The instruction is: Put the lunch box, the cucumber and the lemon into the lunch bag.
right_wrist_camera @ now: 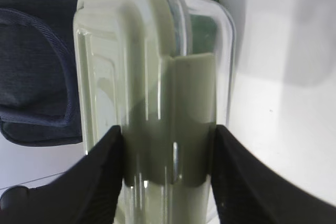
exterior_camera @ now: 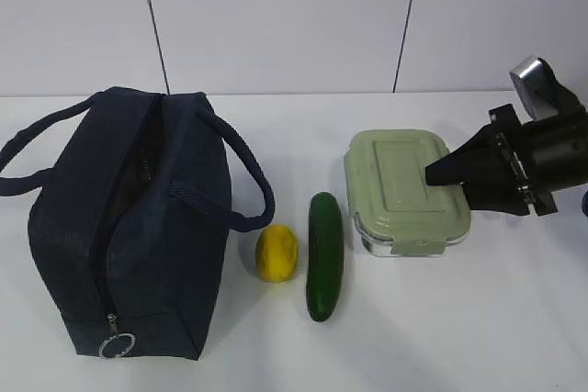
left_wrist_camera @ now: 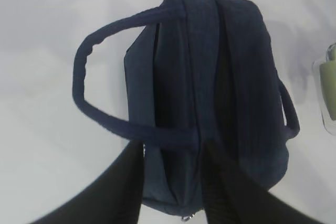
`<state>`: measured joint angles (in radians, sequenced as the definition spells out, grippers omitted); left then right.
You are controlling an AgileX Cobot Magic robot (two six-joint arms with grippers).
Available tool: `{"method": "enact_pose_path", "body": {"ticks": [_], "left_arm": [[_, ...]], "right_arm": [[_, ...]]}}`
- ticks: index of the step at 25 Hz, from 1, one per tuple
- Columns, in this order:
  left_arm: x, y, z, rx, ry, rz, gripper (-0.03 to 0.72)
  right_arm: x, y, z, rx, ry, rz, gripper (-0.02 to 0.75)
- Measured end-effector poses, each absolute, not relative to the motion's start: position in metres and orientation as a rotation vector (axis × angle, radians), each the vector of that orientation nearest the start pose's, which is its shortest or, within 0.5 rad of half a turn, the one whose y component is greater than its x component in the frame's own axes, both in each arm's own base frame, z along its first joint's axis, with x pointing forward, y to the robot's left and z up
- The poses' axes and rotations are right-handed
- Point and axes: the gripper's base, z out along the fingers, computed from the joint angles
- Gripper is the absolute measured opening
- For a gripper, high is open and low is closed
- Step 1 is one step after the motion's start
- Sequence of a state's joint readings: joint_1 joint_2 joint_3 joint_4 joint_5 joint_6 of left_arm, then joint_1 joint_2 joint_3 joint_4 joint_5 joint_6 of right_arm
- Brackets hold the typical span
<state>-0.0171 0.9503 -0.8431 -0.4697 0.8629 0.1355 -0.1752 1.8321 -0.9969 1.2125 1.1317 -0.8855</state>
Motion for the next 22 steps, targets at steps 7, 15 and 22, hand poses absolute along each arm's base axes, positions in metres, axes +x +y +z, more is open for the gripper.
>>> {"method": "enact_pose_path", "body": {"ticks": [7,15,22], "left_arm": [[0.236,-0.047,0.329,0.057,2.516,-0.674,0.264],[0.277,-0.054,0.295,0.091,2.628,-0.792,0.268],[0.291,-0.054,0.270,0.091,2.703,-0.806,0.271]], "right_arm": [[0.324,0.021,0.194,0.043,2.517,1.361,0.355],[0.324,0.022,0.195,0.053,2.519,1.367,0.355],[0.322,0.036,0.198,0.000,2.528,1.386,0.355]]}}
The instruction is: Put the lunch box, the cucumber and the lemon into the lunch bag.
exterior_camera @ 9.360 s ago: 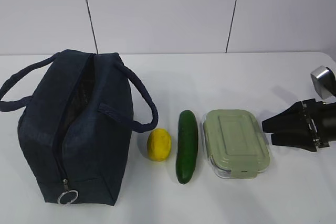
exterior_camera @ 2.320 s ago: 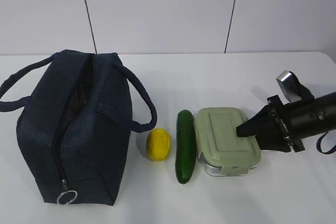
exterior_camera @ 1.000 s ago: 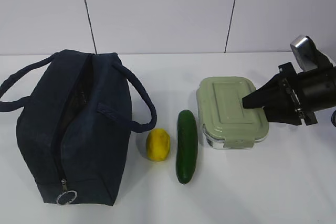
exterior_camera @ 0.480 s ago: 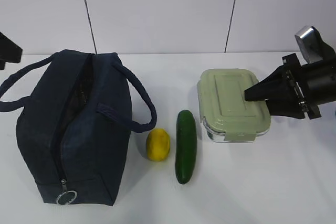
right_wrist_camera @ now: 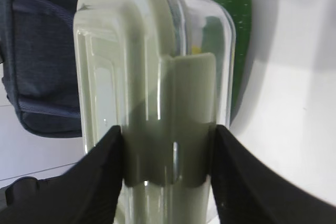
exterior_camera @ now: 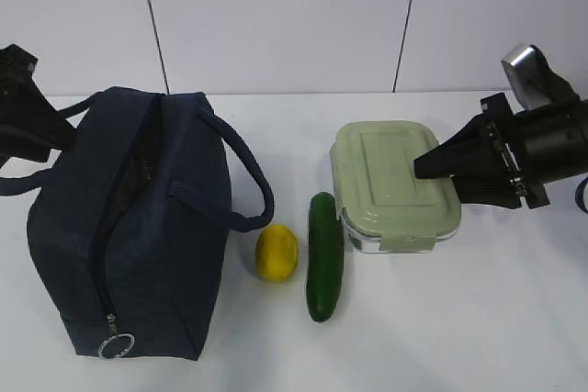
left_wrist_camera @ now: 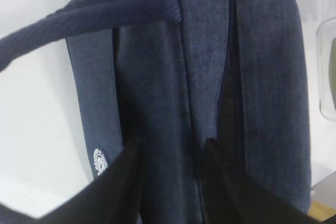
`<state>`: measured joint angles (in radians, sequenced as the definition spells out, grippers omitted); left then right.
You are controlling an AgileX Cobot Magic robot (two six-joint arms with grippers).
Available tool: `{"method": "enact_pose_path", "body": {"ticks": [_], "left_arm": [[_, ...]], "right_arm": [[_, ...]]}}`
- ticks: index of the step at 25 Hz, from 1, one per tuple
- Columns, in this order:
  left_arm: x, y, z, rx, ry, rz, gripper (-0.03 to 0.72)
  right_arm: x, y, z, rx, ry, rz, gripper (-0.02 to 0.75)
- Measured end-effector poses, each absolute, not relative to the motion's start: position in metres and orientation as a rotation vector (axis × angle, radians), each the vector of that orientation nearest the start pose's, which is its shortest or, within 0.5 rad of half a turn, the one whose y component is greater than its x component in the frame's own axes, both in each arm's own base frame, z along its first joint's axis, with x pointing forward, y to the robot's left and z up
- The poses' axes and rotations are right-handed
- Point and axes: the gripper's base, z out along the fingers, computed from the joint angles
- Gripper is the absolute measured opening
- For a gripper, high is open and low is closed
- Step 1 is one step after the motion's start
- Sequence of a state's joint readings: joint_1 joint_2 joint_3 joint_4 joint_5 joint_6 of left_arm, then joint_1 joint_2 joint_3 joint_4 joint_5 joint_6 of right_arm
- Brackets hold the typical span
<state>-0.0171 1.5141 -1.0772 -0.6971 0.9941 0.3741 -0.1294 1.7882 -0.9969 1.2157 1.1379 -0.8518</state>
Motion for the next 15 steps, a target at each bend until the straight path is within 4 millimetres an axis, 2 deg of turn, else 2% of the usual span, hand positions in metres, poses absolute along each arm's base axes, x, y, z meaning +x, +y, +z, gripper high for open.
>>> {"method": "enact_pose_path", "body": {"ticks": [9,15], "left_arm": [[0.296,-0.058,0.267,0.098,2.675,-0.880,0.272],[0.299,-0.058,0.262,0.092,2.689,-0.886,0.272]], "right_arm": [[0.321,0.039,0.205,-0.001,2.509,1.396,0.355],[0.316,0.041,0.218,-0.018,2.480,1.385,0.355]]}}
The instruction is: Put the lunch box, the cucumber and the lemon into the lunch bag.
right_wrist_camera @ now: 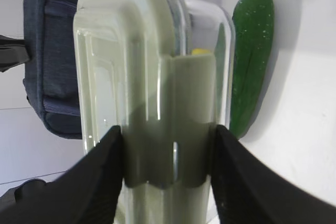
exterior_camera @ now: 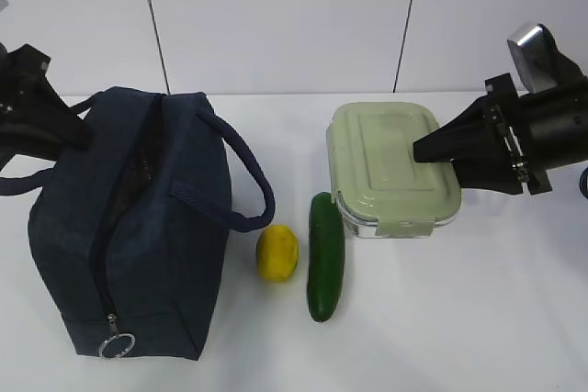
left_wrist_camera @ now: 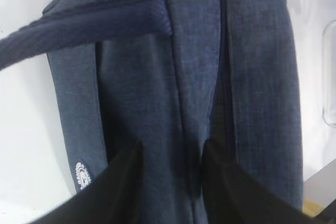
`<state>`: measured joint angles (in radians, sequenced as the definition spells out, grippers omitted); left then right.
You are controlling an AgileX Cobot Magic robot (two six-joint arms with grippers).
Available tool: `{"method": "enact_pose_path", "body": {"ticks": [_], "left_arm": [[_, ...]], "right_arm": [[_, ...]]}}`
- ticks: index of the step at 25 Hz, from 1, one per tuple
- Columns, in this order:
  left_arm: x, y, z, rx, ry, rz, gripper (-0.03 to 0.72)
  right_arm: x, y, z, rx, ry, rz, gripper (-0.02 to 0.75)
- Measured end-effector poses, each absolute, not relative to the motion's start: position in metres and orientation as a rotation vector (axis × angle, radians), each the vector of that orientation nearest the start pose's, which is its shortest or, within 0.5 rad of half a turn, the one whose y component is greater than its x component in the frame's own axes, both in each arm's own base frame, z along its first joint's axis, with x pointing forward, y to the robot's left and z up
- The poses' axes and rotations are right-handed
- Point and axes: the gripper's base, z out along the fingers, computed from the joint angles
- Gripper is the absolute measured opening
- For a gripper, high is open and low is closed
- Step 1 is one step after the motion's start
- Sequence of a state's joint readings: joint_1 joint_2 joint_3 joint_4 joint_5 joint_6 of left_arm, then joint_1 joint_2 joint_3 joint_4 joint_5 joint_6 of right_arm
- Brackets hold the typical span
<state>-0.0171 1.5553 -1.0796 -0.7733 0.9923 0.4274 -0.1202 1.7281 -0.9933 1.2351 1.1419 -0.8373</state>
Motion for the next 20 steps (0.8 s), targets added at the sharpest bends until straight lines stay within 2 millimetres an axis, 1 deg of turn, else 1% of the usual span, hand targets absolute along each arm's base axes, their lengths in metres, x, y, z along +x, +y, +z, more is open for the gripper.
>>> {"method": "enact_pose_path", "body": {"ticks": [4,7,9,16,18,20], "left_arm": [[0.302,-0.060,0.255,0.083,2.710,-0.905,0.272],[0.304,-0.067,0.249,0.104,2.733,-0.918,0.269],[0.303,-0.072,0.247,0.122,2.741,-0.923,0.252],[0.303,-0.074,0.247,0.131,2.741,-0.925,0.128],[0.303,-0.074,0.247,0.133,2.744,-0.932,0.073],[0.302,-0.075,0.247,0.138,2.751,-0.943,0.020]], "right_arm": [[0.315,0.041,0.222,-0.020,2.470,1.385,0.355],[0.314,0.048,0.224,-0.036,2.468,1.398,0.355],[0.314,0.054,0.225,-0.049,2.464,1.415,0.355],[0.314,0.059,0.227,-0.041,2.443,1.446,0.355],[0.314,0.064,0.227,-0.047,2.439,1.458,0.355],[0.314,0.074,0.230,-0.082,2.435,1.475,0.355]]}}
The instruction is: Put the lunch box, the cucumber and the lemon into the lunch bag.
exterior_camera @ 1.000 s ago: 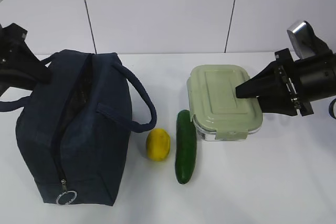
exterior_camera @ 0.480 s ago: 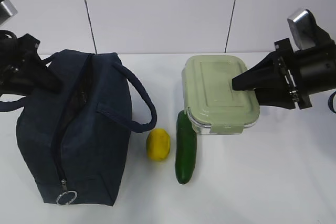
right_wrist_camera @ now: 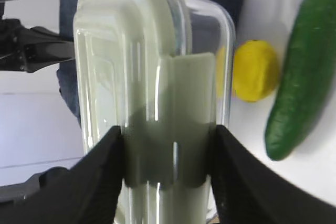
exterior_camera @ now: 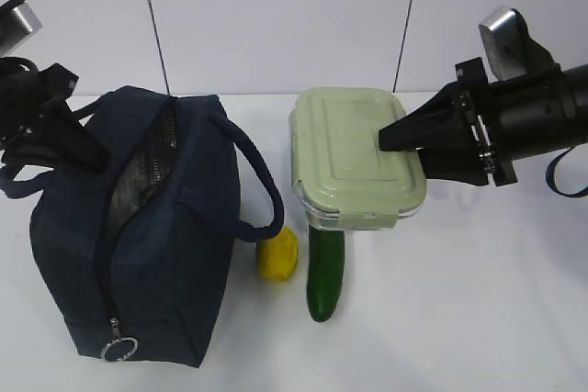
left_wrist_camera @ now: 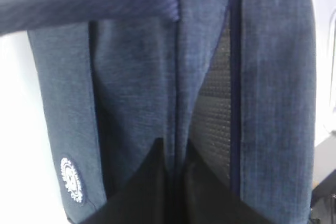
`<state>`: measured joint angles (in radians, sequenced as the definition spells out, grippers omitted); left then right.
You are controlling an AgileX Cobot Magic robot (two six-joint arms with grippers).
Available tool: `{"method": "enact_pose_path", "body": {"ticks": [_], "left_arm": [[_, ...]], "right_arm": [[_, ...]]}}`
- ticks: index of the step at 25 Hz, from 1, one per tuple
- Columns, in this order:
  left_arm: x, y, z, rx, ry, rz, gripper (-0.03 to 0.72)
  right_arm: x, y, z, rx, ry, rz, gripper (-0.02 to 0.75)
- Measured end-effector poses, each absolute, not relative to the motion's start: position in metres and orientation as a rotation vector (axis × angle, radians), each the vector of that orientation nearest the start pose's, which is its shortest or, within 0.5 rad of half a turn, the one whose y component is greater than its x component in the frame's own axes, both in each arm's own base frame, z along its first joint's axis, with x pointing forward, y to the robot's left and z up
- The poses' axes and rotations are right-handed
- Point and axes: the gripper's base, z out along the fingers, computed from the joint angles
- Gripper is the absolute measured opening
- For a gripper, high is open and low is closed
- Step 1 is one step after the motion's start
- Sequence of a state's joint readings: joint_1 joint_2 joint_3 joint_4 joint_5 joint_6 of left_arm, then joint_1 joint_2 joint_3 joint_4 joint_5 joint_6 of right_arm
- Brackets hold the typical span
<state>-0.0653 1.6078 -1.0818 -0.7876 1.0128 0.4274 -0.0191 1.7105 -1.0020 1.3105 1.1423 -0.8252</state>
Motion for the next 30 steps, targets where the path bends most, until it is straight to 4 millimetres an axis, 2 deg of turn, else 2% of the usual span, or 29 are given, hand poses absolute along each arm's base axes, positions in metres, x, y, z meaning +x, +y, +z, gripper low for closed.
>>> {"method": "enact_pose_path", "body": {"ticks": [9,13,21,30], "left_arm": [[0.302,-0.076,0.249,0.079,2.745,-0.981,-0.001],[0.303,-0.076,0.249,0.045,2.742,-0.980,-0.001],[0.304,-0.076,0.249,0.032,2.739,-0.976,-0.001],[0.305,-0.075,0.249,0.027,2.733,-0.970,-0.001]], "right_arm": [[0.326,0.117,0.271,-0.179,2.360,1.567,0.354],[0.323,0.131,0.279,-0.194,2.372,1.610,0.354],[0.315,0.163,0.279,-0.204,2.398,1.636,0.354],[0.332,0.188,0.266,-0.104,2.386,1.653,0.354]]}}
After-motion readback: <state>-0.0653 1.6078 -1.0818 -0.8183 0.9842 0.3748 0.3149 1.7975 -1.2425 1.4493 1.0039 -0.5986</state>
